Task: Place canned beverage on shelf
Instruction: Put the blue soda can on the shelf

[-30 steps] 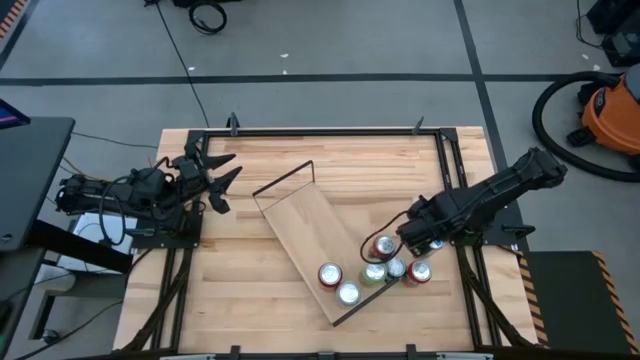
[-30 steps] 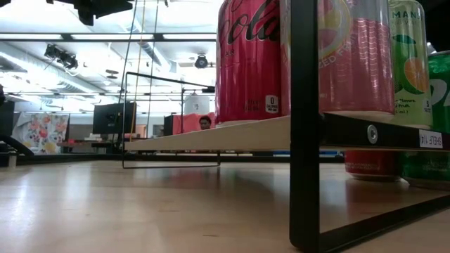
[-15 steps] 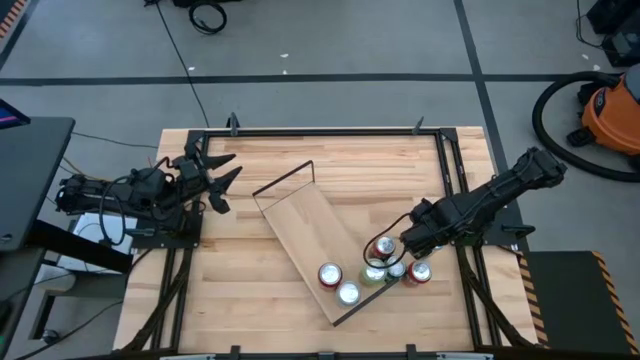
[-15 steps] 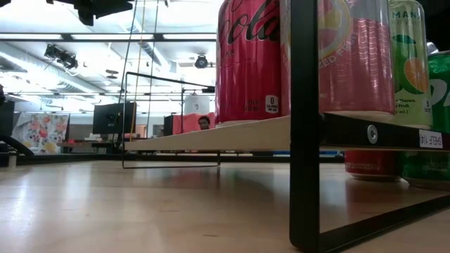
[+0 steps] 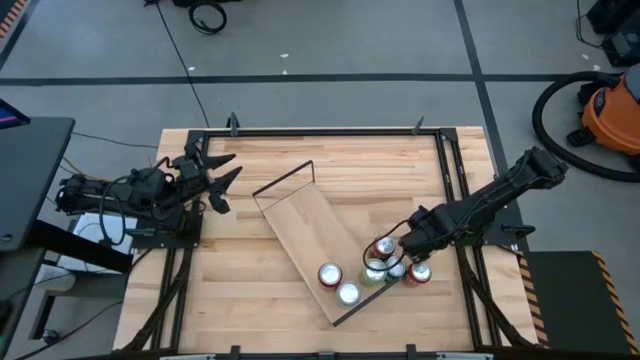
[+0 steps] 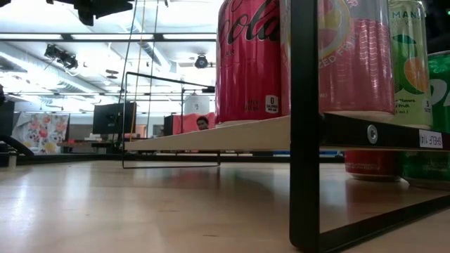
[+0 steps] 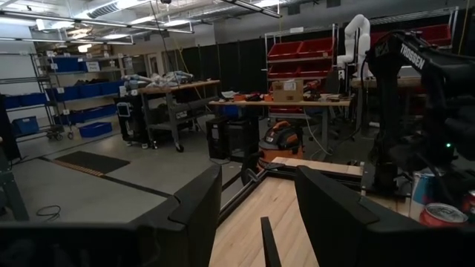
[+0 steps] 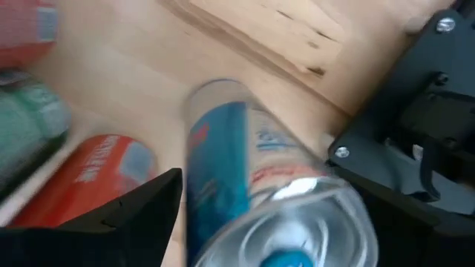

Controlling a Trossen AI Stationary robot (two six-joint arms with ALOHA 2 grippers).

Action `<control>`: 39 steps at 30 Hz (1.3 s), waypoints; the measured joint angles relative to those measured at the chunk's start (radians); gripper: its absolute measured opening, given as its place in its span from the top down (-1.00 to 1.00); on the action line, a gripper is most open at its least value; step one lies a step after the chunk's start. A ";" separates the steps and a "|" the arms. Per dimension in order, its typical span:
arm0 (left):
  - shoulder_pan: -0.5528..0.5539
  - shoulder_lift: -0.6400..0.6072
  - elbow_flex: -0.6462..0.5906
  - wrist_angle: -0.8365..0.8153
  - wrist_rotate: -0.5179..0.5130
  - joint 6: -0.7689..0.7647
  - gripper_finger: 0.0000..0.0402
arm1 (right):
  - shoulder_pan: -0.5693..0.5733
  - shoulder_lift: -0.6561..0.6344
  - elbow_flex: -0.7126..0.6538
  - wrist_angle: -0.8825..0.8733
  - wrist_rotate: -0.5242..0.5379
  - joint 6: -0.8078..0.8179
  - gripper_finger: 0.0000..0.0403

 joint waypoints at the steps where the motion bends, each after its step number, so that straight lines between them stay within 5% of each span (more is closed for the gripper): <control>1: 0.000 0.000 0.000 0.000 0.000 0.000 0.09 | 0.000 0.000 -0.008 0.004 0.000 0.000 -0.71; 14: 0.000 0.000 0.000 0.000 0.000 0.000 0.09 | -0.055 -0.050 0.044 -0.037 0.015 -0.030 -0.25; 30: 0.000 0.000 0.000 0.000 0.000 0.000 0.09 | -0.162 -0.065 0.333 -0.171 0.225 -0.151 -0.27; 39: 0.000 0.000 0.000 0.001 0.000 0.000 0.09 | -0.205 -0.064 0.419 -0.023 0.343 -0.270 -0.27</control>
